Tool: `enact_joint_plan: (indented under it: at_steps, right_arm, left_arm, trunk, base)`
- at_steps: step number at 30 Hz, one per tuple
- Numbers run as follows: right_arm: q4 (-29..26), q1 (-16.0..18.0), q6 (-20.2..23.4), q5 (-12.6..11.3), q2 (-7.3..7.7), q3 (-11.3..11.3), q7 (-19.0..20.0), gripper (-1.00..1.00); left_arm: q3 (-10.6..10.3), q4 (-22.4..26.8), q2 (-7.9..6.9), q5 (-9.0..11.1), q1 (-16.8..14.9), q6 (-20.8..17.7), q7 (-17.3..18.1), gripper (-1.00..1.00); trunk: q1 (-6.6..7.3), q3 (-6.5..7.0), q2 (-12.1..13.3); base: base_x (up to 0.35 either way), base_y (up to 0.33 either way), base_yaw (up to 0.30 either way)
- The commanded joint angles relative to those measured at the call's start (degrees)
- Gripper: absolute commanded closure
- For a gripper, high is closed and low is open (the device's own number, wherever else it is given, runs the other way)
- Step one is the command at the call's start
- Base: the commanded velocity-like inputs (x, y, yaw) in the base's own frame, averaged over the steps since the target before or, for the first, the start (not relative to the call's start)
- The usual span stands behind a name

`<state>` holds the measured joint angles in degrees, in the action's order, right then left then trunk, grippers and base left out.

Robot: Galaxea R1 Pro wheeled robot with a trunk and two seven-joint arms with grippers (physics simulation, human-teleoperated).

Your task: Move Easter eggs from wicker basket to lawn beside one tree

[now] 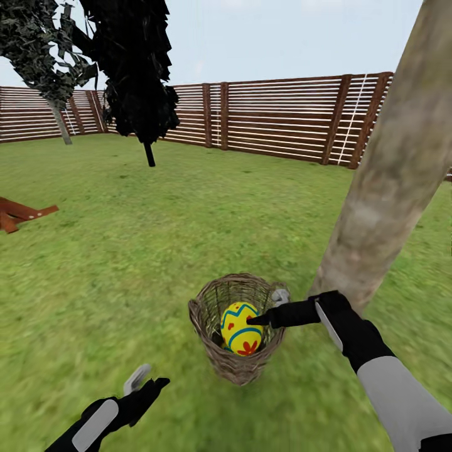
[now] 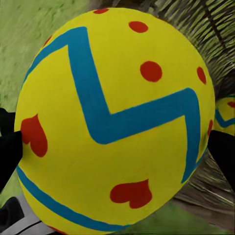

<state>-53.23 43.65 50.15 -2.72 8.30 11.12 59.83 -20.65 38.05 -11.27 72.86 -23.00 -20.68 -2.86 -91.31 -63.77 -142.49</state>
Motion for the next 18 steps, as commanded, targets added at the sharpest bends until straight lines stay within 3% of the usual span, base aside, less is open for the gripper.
enact_joint_plan:
  at_steps: [1,4,7,9,13,18]
  right_arm:
    - [0.0,0.0,0.4,-0.3,0.05,0.1,-0.1,1.0]
    - [0.0,0.0,0.4,-0.3,0.05,-0.3,-0.1,1.0]
    - [0.0,0.0,0.4,-0.2,0.05,-4.2,-0.1,1.0]
    - [0.0,0.0,0.4,-0.2,0.13,-4.8,0.1,1.0]
    - [0.2,0.0,0.4,-0.3,1.09,-9.8,8.8,1.0]
    - [0.3,0.0,0.4,-0.3,1.95,-10.6,10.2,1.0]
  left_arm:
    - [-0.3,0.1,-0.07,0.5,0.0,0.0,-0.3,-1.0]
    - [-0.3,0.1,-0.07,0.5,0.0,0.0,-0.3,-1.0]
    - [-0.3,0.1,-0.08,0.5,0.0,0.0,-0.3,-1.0]
    - [-0.3,0.1,-0.07,0.5,0.0,0.0,-0.3,-1.0]
    - [-0.3,0.1,-0.07,0.5,0.0,0.0,-0.3,-1.0]
    - [-0.3,0.1,-0.09,0.5,0.0,0.0,-0.3,-1.0]
  trunk:
    - [0.26,0.13,0.4]
    - [0.92,0.67,1.6]
    - [1.58,1.21,2.8]
    - [2.02,1.57,3.6]
    - [2.9,2.29,5.2]
    - [4.0,3.19,7.2]
  base:
    - [-0.121,0.0,0.0]
    - [-0.033,0.0,0.0]
    - [-0.003,0.0,0.0]
    - [0.0,0.0,0.0]
    - [0.0,0.0,0.0]
    - [0.0,0.0,0.0]
